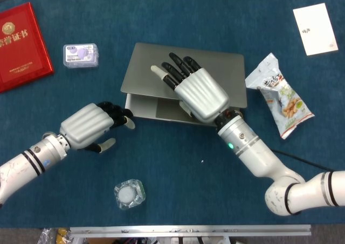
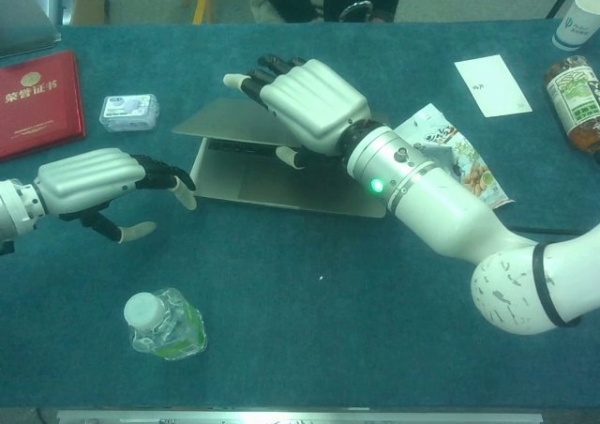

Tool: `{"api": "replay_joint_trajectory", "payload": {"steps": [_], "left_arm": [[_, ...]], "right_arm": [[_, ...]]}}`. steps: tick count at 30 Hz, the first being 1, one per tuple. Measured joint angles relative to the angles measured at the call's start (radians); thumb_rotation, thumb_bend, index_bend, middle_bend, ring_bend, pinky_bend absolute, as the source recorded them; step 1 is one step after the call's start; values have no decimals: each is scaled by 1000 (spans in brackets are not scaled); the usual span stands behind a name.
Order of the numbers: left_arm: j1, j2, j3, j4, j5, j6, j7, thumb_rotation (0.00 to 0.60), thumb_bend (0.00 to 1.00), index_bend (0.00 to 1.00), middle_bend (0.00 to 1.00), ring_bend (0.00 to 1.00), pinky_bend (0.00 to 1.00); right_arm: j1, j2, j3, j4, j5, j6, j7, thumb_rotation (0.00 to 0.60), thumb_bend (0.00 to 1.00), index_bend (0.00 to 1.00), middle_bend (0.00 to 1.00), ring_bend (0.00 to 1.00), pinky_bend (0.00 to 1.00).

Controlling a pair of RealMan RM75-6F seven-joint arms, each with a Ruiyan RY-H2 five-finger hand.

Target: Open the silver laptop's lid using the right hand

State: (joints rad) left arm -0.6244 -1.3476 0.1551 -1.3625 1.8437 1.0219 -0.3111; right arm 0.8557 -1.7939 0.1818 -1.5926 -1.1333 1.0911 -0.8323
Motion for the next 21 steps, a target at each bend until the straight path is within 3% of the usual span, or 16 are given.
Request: {"api": "replay_joint_trajectory", "payload": {"steps": [8, 21], "left_arm": [[-22, -25, 11, 20, -13, -23, 12, 600, 416, 196, 105, 117, 185], [-61, -66, 12, 42, -51, -76, 32, 600, 417, 191, 97, 108, 184]], "right_arm": [[4, -1, 2, 3, 7, 1, 0, 600, 287, 102, 163, 31, 189], [8, -2, 4, 11, 14, 2, 4, 600, 287, 102, 163, 31, 189]]}}
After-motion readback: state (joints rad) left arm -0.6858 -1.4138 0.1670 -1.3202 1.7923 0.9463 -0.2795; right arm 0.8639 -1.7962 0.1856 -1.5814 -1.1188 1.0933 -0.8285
